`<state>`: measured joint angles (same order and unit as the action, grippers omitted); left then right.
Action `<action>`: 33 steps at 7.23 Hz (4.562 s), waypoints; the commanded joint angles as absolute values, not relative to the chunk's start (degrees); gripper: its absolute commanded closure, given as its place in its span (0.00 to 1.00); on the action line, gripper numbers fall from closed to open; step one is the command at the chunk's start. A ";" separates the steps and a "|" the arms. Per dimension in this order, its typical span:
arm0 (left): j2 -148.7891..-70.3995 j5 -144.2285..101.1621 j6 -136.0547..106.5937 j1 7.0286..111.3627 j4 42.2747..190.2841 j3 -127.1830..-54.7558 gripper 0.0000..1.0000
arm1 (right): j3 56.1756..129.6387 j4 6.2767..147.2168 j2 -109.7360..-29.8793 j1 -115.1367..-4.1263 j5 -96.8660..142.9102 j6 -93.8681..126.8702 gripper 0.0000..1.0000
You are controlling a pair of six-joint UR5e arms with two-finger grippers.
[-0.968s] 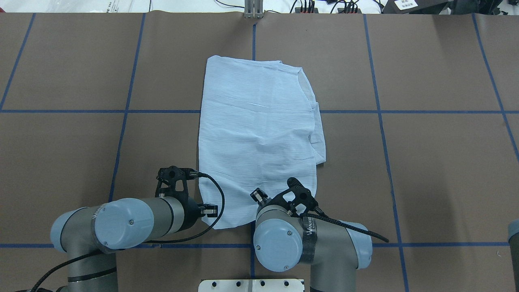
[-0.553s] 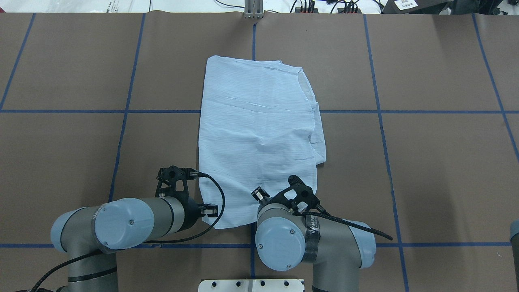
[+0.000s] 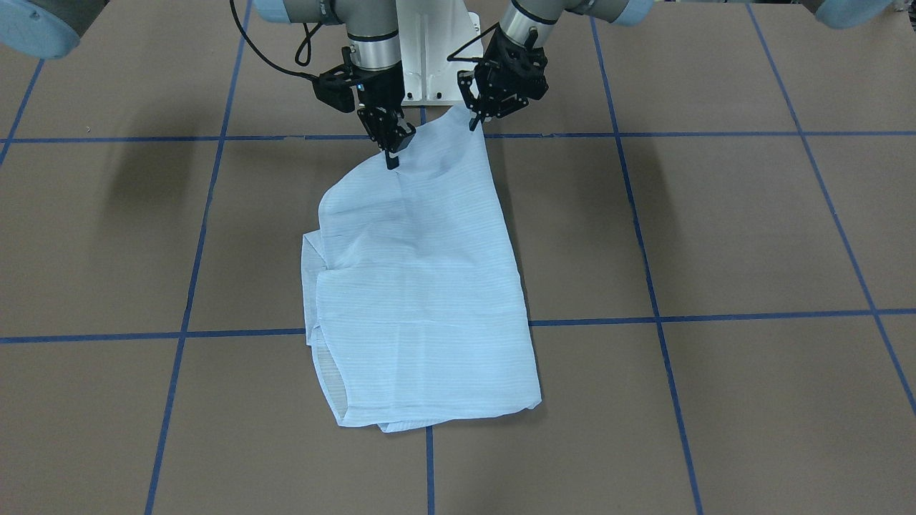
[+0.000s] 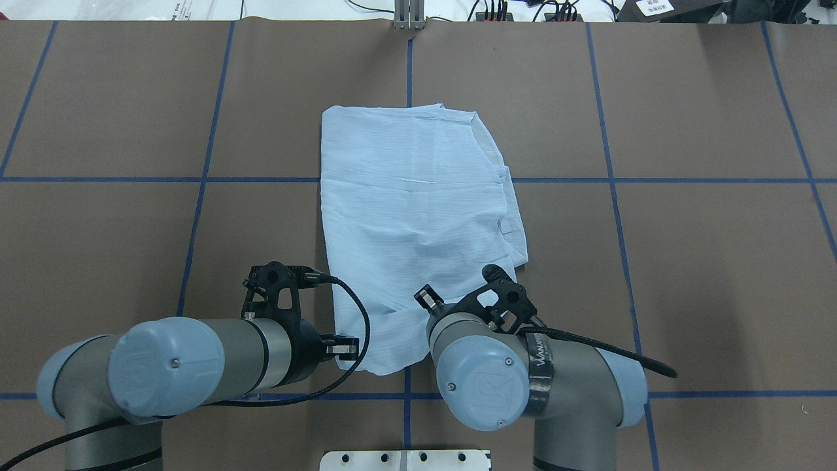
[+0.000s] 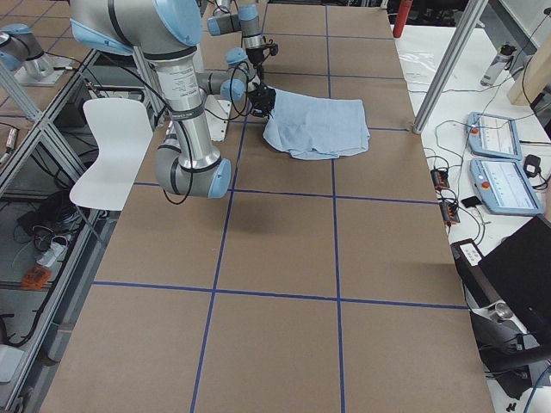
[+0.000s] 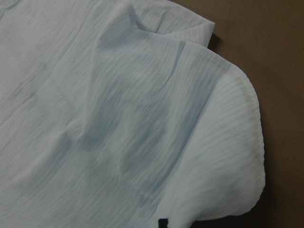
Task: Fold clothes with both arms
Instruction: 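Lift the near edge with both grippers and fold it away from the robot, then lay the folded edge down and open both grippers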
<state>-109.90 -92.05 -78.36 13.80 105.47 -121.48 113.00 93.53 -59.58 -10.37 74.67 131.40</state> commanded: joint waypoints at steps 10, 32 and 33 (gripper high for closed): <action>-119.62 -96.25 -70.58 29.52 92.33 -113.61 1.00 | 108.77 93.31 -51.86 -16.68 70.49 114.98 1.00; -115.22 -86.50 -63.46 21.81 106.17 -101.00 0.00 | 99.23 74.53 -55.02 -29.18 80.95 88.59 0.00; -115.22 -86.40 -63.28 21.80 106.00 -100.55 0.00 | 99.23 74.53 -55.19 -29.18 80.86 88.59 0.00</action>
<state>-115.06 -87.31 -63.41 22.42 106.13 -101.54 99.17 74.54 -54.97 -29.06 80.80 88.65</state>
